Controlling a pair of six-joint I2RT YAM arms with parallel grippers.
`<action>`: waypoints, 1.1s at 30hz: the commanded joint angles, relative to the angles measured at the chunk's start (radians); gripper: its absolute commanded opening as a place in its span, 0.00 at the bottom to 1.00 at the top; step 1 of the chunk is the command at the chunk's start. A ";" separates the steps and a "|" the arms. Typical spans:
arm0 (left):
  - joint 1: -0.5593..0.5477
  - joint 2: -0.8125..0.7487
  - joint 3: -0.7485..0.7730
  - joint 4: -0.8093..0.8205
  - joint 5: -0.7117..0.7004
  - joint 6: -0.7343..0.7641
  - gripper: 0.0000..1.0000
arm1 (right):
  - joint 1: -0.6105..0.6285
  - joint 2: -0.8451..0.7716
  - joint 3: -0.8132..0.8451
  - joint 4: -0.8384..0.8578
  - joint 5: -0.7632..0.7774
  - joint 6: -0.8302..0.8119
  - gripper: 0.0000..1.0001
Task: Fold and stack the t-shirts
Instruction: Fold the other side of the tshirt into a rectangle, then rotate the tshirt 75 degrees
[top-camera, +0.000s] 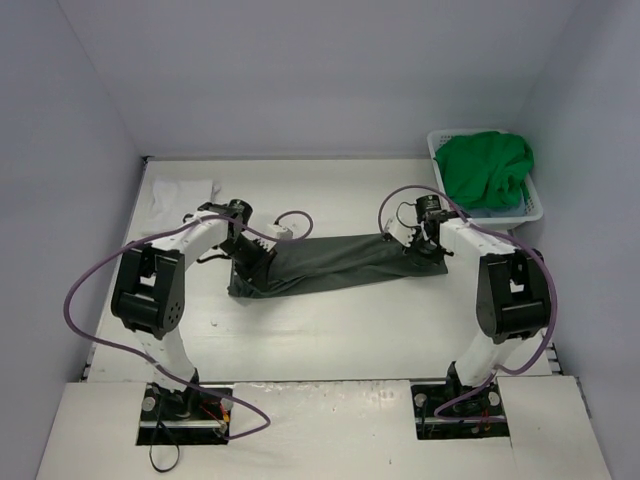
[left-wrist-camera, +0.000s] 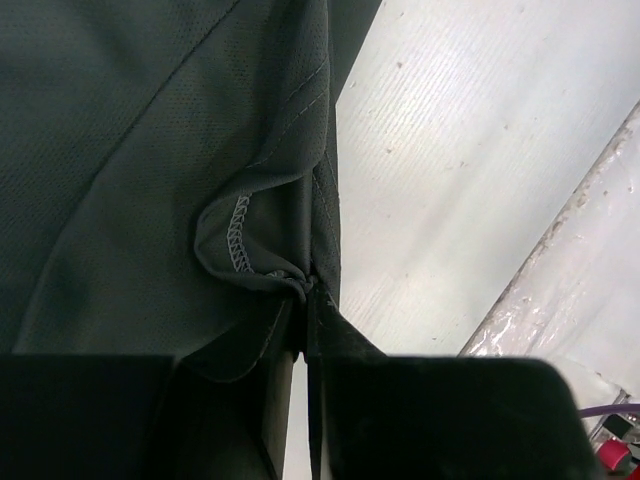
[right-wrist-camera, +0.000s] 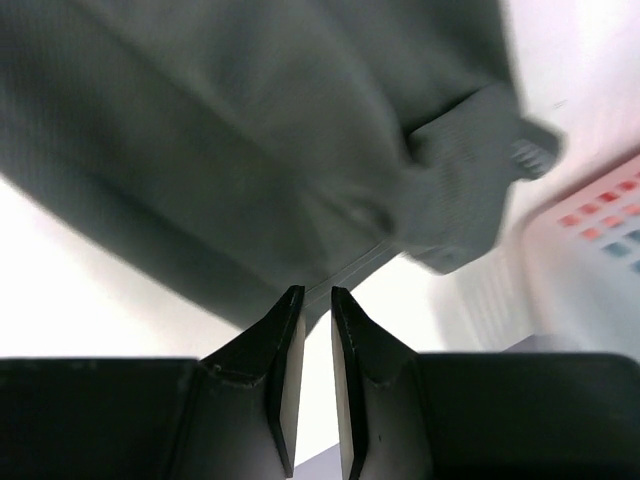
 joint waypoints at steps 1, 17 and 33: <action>-0.028 0.012 -0.008 -0.013 -0.027 0.027 0.05 | -0.022 -0.089 -0.016 -0.040 0.002 -0.026 0.13; -0.086 0.107 0.023 0.116 -0.253 -0.079 0.08 | -0.096 -0.111 0.260 -0.045 -0.289 0.132 0.00; -0.081 0.095 0.005 0.131 -0.250 -0.086 0.07 | -0.094 0.194 0.323 -0.005 -0.458 0.206 0.00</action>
